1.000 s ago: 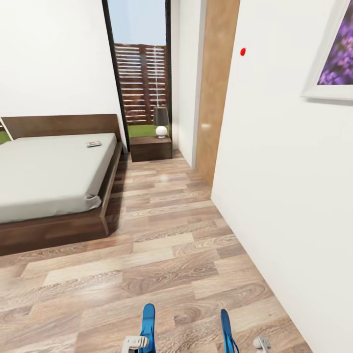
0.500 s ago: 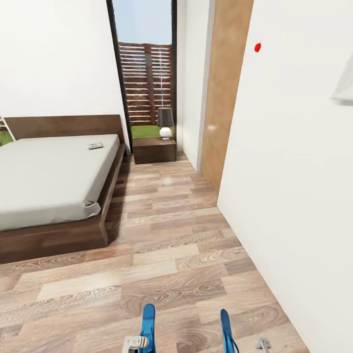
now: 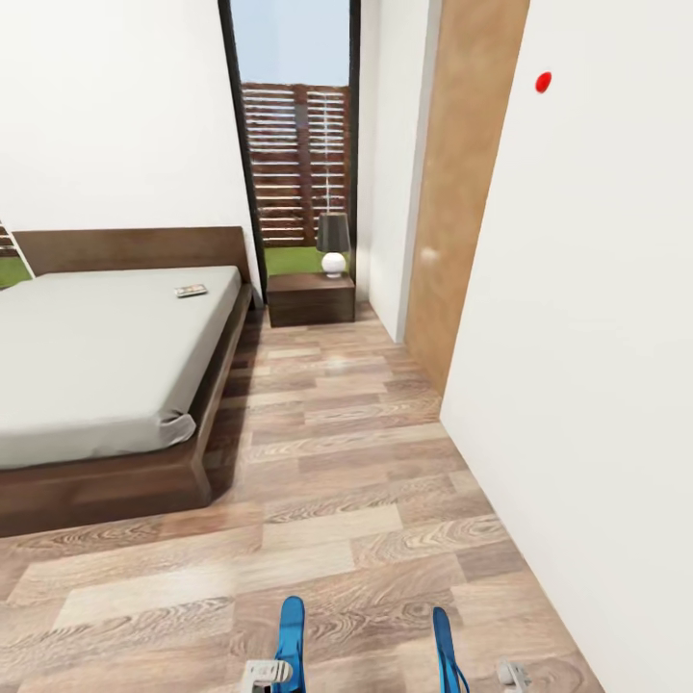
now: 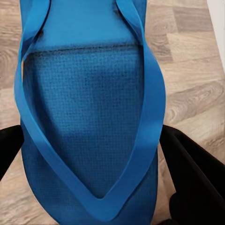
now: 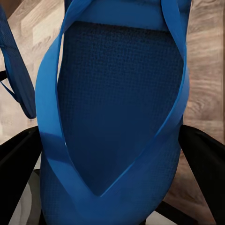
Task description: In the bedroom, move the book from the bed onto either nightstand, and place the two sandals side by side next to the bed.
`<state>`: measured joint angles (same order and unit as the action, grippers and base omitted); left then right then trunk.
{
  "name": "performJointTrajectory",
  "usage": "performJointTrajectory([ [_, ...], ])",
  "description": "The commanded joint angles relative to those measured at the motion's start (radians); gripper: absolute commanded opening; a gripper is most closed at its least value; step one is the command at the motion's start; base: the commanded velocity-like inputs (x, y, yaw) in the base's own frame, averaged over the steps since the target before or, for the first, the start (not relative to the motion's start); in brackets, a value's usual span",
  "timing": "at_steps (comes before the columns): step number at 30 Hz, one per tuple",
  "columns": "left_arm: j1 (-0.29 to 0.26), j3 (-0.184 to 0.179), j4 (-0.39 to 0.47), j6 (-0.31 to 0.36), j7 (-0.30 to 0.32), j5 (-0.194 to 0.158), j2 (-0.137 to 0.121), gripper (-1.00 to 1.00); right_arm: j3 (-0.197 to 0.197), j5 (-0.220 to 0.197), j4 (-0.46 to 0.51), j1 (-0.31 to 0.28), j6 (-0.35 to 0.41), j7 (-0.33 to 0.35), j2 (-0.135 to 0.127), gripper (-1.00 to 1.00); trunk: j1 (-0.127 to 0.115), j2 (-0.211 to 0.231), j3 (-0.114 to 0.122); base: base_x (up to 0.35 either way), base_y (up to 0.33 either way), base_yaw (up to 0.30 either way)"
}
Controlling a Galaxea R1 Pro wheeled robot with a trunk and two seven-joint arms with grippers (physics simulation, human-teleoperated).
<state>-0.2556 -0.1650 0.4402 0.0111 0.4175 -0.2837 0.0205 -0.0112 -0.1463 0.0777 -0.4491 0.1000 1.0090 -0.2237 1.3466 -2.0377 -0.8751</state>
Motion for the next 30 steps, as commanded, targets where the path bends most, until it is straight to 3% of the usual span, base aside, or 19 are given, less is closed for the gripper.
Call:
performJointTrajectory([
  [1, -0.001, -0.004, 0.000, 0.001, 0.001, -0.009, -0.001, -1.00, 0.000, -0.009, 0.001, 0.000, 0.010, 0.003, 0.000, -1.00, 0.000, 0.000, -0.001, 0.329, 0.000, 0.000],
  [30, -0.001, -0.004, 0.000, 0.001, 0.001, -0.012, -0.001, -1.00, 0.000, -0.010, 0.001, 0.000, 0.010, 0.003, 0.000, -1.00, 0.000, 0.000, -0.003, 0.329, -0.017, 0.033],
])
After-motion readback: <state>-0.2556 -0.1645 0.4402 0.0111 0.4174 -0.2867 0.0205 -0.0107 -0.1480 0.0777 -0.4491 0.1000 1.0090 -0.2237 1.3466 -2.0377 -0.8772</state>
